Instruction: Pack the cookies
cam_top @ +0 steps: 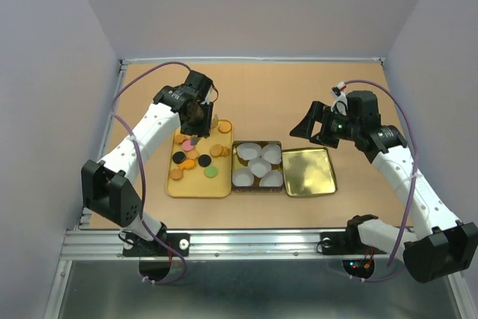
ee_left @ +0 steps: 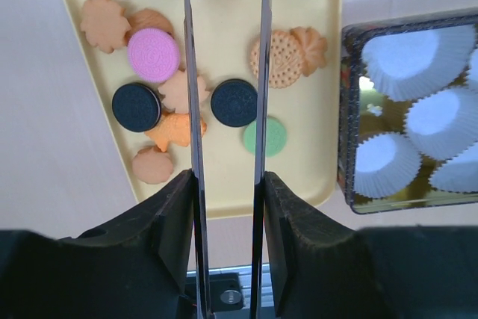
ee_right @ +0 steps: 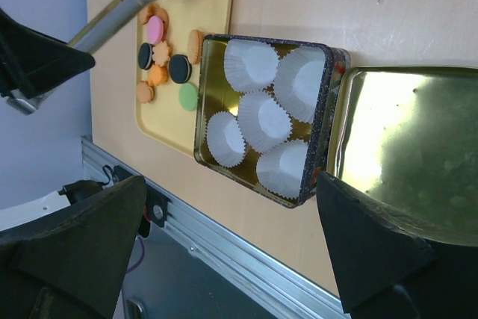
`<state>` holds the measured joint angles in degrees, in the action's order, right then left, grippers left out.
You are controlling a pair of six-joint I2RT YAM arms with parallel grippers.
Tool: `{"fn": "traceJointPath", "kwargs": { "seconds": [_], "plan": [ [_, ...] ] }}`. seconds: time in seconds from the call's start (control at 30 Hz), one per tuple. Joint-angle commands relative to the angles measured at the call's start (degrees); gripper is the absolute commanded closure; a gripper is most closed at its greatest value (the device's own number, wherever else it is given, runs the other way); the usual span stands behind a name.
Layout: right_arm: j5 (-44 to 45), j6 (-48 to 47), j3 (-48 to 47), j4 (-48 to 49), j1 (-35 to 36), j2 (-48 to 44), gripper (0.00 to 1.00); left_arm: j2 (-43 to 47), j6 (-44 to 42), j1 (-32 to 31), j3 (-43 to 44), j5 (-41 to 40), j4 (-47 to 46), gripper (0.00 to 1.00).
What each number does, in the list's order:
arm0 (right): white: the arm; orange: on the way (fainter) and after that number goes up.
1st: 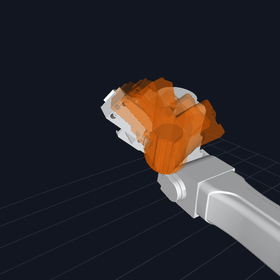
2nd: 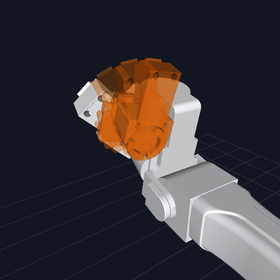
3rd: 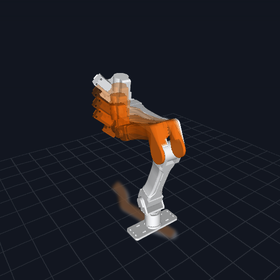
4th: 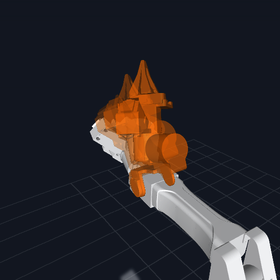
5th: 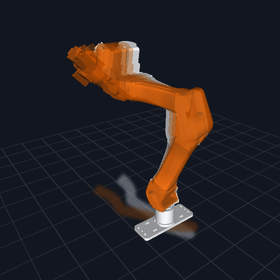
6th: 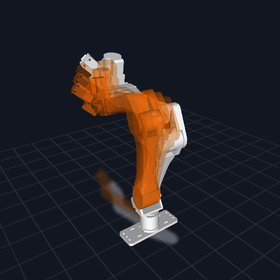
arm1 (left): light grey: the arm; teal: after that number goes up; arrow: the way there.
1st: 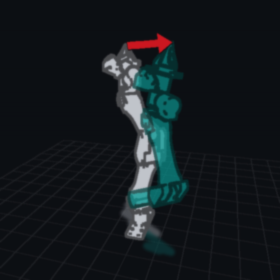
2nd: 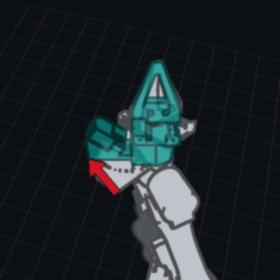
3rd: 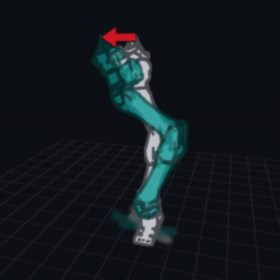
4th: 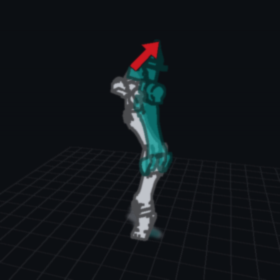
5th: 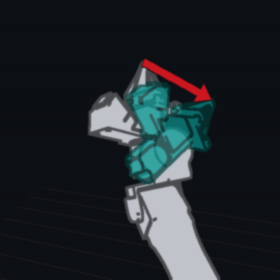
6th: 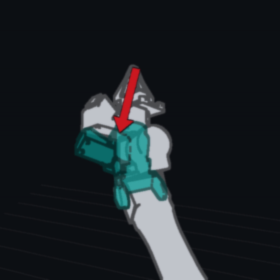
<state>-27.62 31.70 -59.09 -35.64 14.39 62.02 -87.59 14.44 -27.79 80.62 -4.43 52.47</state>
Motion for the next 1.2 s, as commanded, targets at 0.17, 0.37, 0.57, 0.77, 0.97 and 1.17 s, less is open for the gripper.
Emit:
{"fn": "traceJointPath", "kwargs": {
  "seconds": [0.17, 0.37, 0.57, 0.77, 0.97, 1.17],
  "plan": [
    [-0.3, -1.4, -1.0, 0.4, 0.5, -0.7, 0.0, 7.2, 3.3, -1.0, 9.3, 3.5, 7.1, 0.63],
    [-0.8, -1.0, 0.0, 0.4, 0.5, -0.9, 0.0, 10.5, 6.6, -5.9, 8.4, 9.6, 5.8, 0.63],
    [-1.1, -1.3, 1.1, 0.3, 0.5, -2.0, 0.0, 11.7, 11.0, -15.3, 5.2, 10.9, 0.1, 0.63],
    [-1.0, -0.9, 1.3, 0.3, 0.5, -2.6, 0.0, 9.6, 13.7, -21.2, 1.6, 9.3, -3.6, 0.65],
    [-0.3, -0.2, 1.5, 0.0, 0.5, -4.3, 0.0, 9.3, 14.6, -21.8, 0.5, 2.3, -2.8, 0.66],
    [-0.2, 0.5, 2.5, -0.4, 0.5, -5.9, 0.0, 9.1, 13.3, -21.8, -1.6, -1.6, -3.6, 0.65]
  ]
}}
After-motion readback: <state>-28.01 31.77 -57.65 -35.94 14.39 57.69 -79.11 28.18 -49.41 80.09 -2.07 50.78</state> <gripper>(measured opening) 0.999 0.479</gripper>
